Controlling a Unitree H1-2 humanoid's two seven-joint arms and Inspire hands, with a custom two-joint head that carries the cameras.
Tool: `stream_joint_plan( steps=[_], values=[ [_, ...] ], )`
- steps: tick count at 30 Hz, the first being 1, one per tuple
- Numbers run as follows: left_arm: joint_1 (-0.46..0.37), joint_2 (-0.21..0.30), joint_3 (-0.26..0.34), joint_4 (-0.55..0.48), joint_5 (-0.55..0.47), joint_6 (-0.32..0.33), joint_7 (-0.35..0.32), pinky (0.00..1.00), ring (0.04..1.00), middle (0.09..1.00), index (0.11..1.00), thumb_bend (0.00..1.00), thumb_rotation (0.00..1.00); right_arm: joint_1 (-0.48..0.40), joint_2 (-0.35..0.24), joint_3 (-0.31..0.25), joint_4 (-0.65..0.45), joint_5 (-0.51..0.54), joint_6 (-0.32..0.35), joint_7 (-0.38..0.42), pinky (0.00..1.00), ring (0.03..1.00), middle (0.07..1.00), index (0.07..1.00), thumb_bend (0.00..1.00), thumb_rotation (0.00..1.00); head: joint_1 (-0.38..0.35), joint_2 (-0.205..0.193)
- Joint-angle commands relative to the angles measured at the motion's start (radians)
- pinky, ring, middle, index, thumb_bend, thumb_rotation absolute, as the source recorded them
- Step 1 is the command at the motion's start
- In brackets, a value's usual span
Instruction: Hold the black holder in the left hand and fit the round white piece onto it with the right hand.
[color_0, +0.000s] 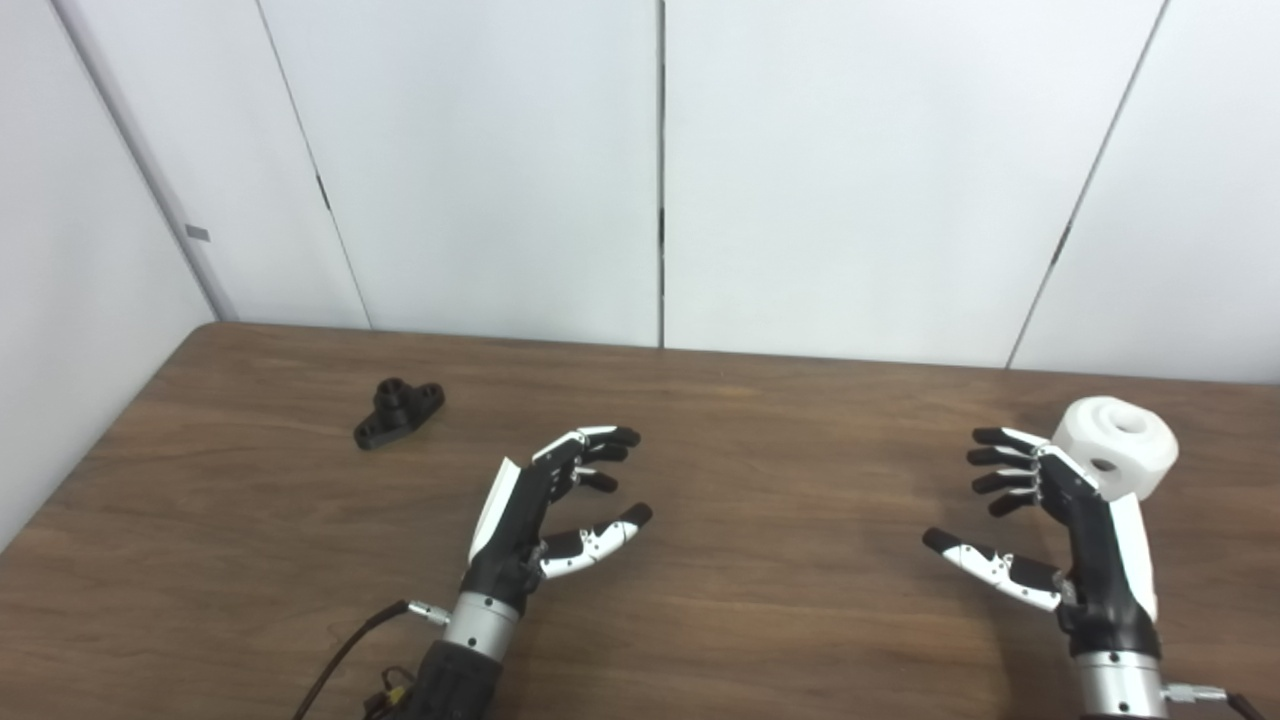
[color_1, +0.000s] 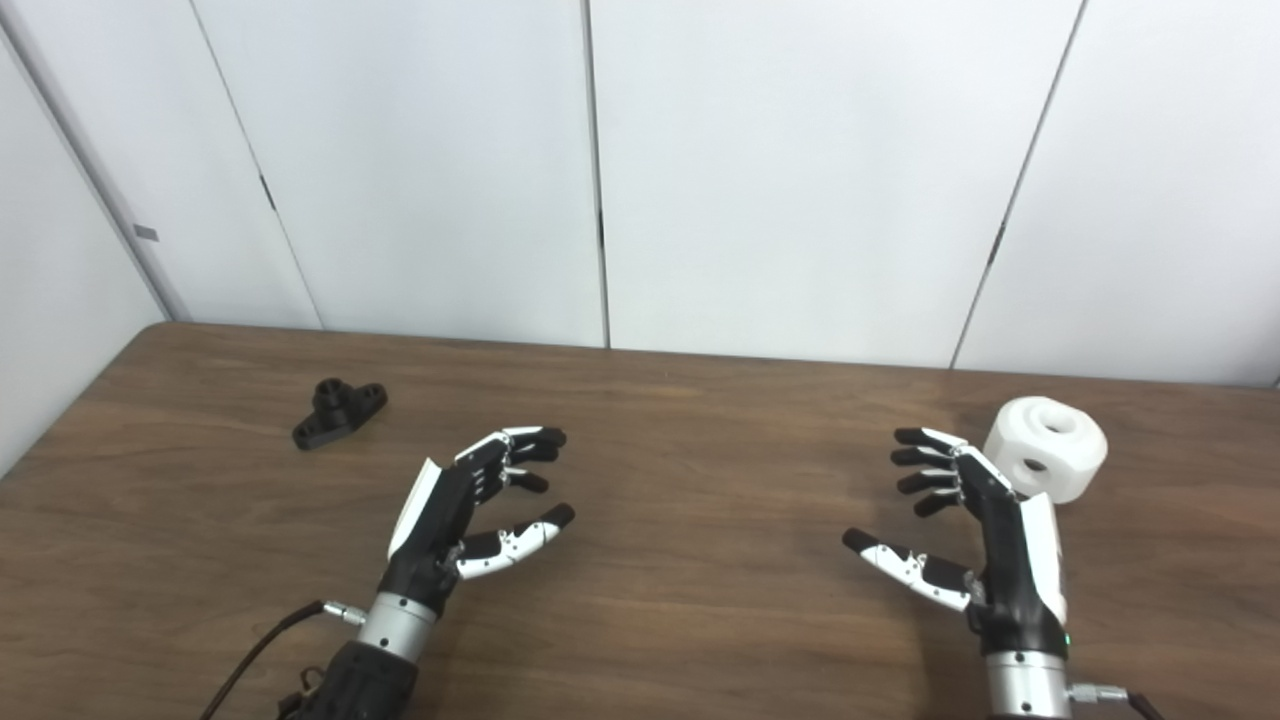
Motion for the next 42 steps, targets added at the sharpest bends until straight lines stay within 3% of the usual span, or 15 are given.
stream_joint_plan(
  steps=[1,19,24,26,29,36,38,42],
  values=[
    [-0.003,-0.002,-0.002,-0.01,-0.005,-0.012,0.003,0.65,0.774,0.801,0.716,0.53,0.0,0.0,-0.016,-0.003,-0.007,-0.015,-0.039,-0.004,0.45,0.565,0.655,0.699,0.59,0.0,0.001,0.0],
    [-0.008,-0.004,-0.007,0.001,0.004,-0.02,0.009,0.62,0.764,0.799,0.706,0.54,0.0,-0.004,-0.022,-0.005,0.004,-0.002,-0.055,0.003,0.44,0.562,0.653,0.702,0.59,0.0,0.02,-0.003],
    [-0.014,-0.014,-0.009,0.018,0.011,-0.026,0.017,0.62,0.757,0.796,0.706,0.54,0.0,-0.008,-0.029,-0.01,0.015,0.001,-0.063,0.002,0.44,0.553,0.646,0.697,0.59,0.0,0.103,-0.022],
    [-0.019,-0.028,-0.014,0.032,0.011,-0.033,0.023,0.6,0.751,0.794,0.707,0.54,0.0,-0.009,-0.041,-0.014,0.025,-0.003,-0.071,0.001,0.45,0.557,0.645,0.699,0.59,0.0,0.174,-0.042],
    [-0.026,-0.042,-0.023,0.057,0.037,-0.043,0.041,0.59,0.745,0.796,0.706,0.55,0.0,-0.006,-0.048,-0.023,0.023,0.023,-0.053,0.016,0.45,0.567,0.654,0.705,0.58,0.0,0.216,-0.066],
    [-0.038,-0.053,-0.036,0.095,0.087,-0.036,0.079,0.55,0.731,0.801,0.71,0.57,0.0,0.0,-0.04,-0.038,-0.013,0.056,-0.012,0.045,0.45,0.567,0.655,0.711,0.58,0.0,0.257,-0.096],
    [-0.045,-0.042,-0.054,0.095,0.129,-0.023,0.081,0.51,0.718,0.813,0.721,0.63,0.0,-0.004,-0.037,-0.042,-0.013,0.053,-0.018,0.041,0.44,0.557,0.645,0.698,0.59,0.0,0.261,-0.096],
    [-0.054,-0.014,-0.076,0.053,0.162,0.022,0.059,0.51,0.717,0.809,0.723,0.72,0.0,-0.004,-0.035,-0.042,-0.021,0.049,-0.022,0.042,0.44,0.549,0.639,0.691,0.6,0.0,0.263,-0.098]
  ],
)
